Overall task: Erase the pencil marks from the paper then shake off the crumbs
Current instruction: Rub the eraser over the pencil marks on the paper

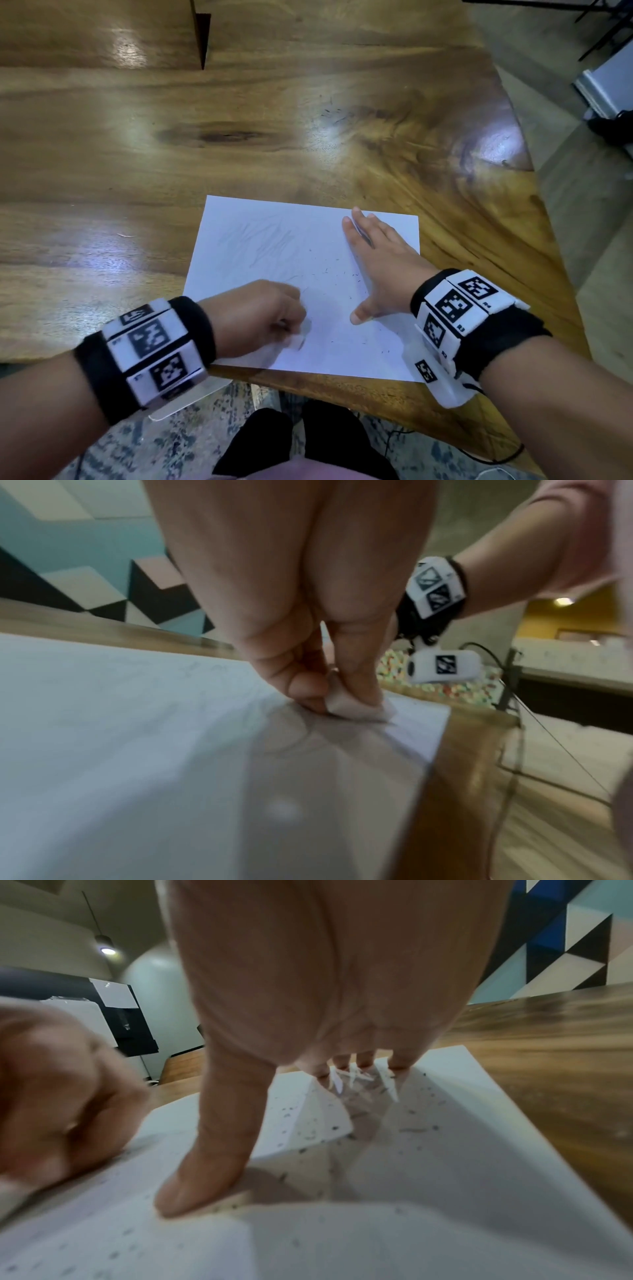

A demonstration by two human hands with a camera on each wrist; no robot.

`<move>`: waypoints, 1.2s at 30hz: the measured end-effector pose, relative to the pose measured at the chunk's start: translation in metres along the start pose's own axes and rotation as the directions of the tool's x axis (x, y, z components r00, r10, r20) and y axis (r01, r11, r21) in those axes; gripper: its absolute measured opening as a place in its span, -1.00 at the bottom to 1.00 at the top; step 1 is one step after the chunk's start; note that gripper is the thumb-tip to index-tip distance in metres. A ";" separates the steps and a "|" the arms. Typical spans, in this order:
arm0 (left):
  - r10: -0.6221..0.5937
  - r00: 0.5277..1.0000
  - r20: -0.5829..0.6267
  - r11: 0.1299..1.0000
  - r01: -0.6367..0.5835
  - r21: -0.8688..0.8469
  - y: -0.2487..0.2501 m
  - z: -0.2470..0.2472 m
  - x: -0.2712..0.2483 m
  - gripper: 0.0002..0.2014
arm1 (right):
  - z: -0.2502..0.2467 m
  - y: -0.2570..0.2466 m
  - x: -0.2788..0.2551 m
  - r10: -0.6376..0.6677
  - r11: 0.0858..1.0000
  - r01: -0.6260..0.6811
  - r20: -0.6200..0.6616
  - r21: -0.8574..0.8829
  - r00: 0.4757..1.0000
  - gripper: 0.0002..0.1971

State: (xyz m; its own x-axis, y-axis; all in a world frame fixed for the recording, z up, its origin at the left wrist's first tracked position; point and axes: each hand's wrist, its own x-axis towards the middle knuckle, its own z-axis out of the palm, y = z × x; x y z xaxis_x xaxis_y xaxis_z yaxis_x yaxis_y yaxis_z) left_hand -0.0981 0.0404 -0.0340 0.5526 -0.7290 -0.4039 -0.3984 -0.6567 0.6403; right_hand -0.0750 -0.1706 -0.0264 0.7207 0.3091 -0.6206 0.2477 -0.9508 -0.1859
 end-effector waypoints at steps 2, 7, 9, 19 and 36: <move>0.018 0.997 0.075 0.999 -0.020 0.026 -0.003 0.001 -0.010 -0.92 | 0.000 0.000 0.000 -0.001 1.000 0.001 -0.004 0.005 1.000 0.39; 0.066 0.989 -0.136 0.997 -0.061 0.044 0.025 0.003 0.033 -0.87 | 0.000 0.000 0.000 -0.002 1.000 0.002 -0.010 -0.004 1.000 0.39; 0.085 0.985 -0.148 0.994 -0.075 0.074 0.031 0.007 0.046 -0.92 | 0.000 0.000 -0.001 -0.005 1.000 0.005 -0.006 0.000 1.000 0.40; 0.116 0.991 -0.072 0.989 -0.109 0.103 0.022 0.003 0.035 -0.94 | -0.001 -0.001 0.000 -0.001 1.000 0.001 -0.009 0.002 1.000 0.39; -0.432 0.830 -0.353 0.833 0.217 -0.509 -0.039 -0.036 0.009 -0.91 | 0.001 0.004 -0.002 -0.030 0.999 0.031 -0.042 0.025 0.999 0.34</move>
State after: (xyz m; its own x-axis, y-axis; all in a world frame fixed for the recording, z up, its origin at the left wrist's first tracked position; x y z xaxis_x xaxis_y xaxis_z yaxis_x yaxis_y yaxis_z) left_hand -0.0513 0.0668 -0.0392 0.8892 -0.2535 -0.3809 0.1602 -0.6072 0.7782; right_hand -0.0758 -0.1753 -0.0267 0.7391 0.3384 -0.5824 0.2541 -0.9409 -0.2241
